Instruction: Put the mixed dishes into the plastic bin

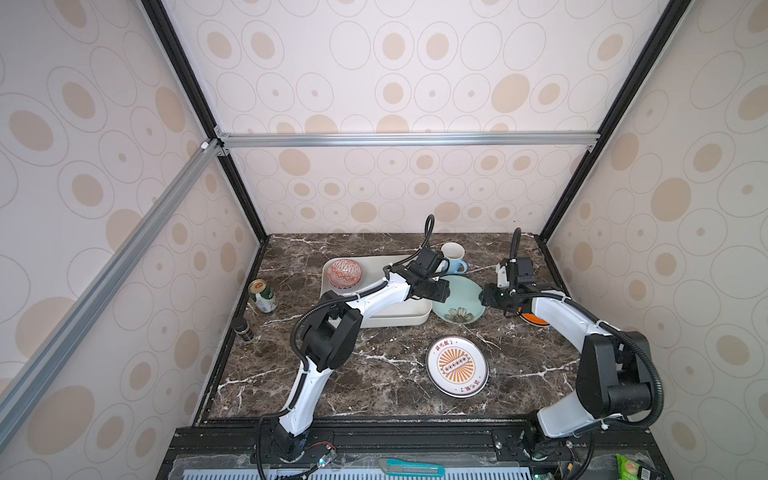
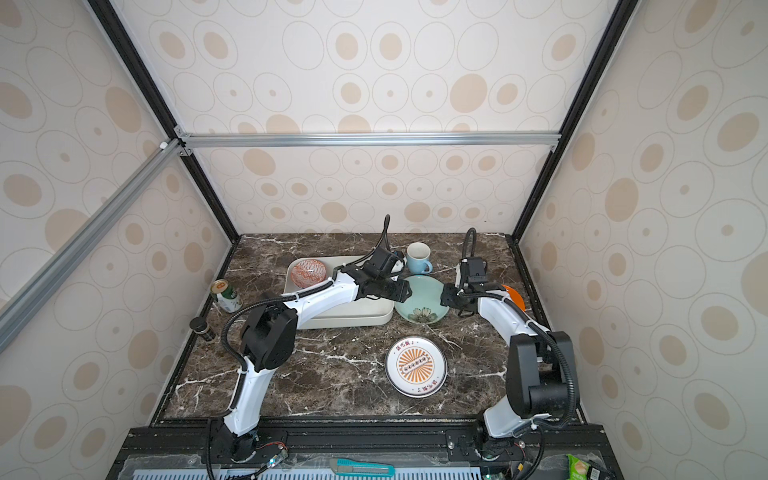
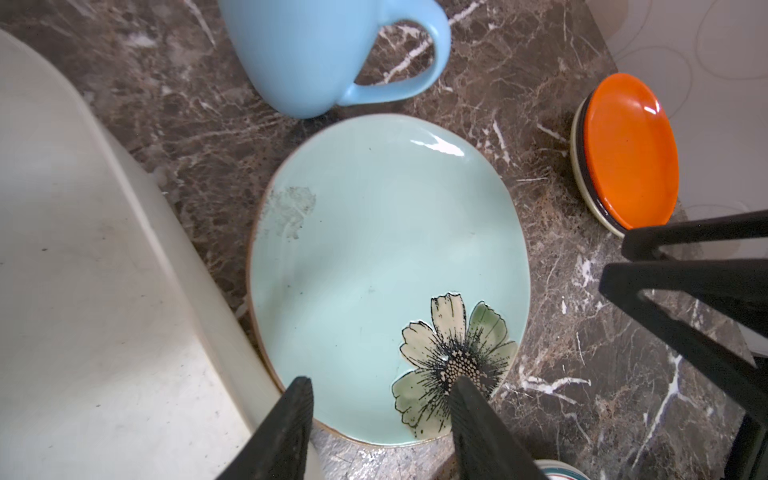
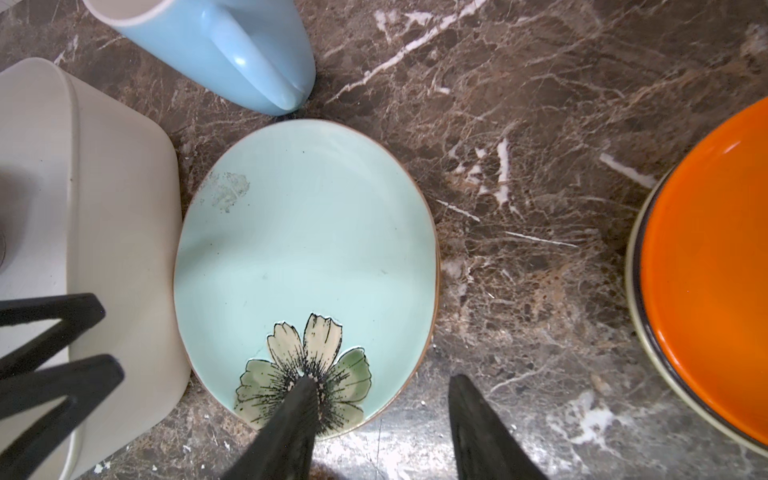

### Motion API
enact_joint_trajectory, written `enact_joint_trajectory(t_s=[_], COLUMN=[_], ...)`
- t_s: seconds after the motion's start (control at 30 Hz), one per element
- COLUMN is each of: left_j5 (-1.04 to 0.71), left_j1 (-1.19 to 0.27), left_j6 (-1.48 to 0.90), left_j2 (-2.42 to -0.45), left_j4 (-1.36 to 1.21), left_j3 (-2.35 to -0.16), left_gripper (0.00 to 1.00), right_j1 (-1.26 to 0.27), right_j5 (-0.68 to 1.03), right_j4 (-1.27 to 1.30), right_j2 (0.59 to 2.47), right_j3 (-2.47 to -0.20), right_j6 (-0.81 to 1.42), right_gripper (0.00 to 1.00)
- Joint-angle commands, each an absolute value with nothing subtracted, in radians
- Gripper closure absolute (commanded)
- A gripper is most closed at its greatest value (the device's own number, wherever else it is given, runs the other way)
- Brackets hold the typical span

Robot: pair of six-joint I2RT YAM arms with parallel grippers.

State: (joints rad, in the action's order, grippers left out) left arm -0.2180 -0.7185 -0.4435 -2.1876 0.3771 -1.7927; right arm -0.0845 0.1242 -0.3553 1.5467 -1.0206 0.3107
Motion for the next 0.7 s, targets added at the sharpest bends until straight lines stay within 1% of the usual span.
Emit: enact_joint_trajectory(t_s=[0.0, 0.13, 0.33, 0.5, 0.6, 0.67], left_j5=[-0.142, -0.123, -0.111, -0.128, -0.121, -0.119], left_j1=[-0.677, -0.674, -0.673, -0.673, -0.672, -0.671], left_j6=[-0.419, -0.410, -0.411, -0.429, -0.443, -0.448], left_j2=[-2.212, -2.231, -2.241, -2.295, -2.337, -2.363], left_j4=[0.526, 0.548, 0.558, 0.552, 0.554, 0.560], left_j3=[-1.747, -1.753, -1.783, -1.848, -1.892, -1.927], left_gripper=[0.46, 0.47, 0.46, 0.46, 0.47, 0.50], right_j1=[-0.077, -0.076, -0.057, -0.002, 0.004, 0.011], right_j5=[0.152, 0.150, 0.161, 0.272, 0.305, 0.341], right_j4=[-0.356, -0.368, -0.377, -0.316, -0.291, -0.271], right_j2=[1.555, 1.559, 1.571, 1.595, 1.624, 1.651], right_j3=[-1.012, -1.018, -0.999, -0.936, -0.925, -0.927], right_j6=[0.323, 0.321, 0.356, 0.418, 0.436, 0.453], right_gripper=[0.46, 0.45, 0.39, 0.38, 0.39, 0.40])
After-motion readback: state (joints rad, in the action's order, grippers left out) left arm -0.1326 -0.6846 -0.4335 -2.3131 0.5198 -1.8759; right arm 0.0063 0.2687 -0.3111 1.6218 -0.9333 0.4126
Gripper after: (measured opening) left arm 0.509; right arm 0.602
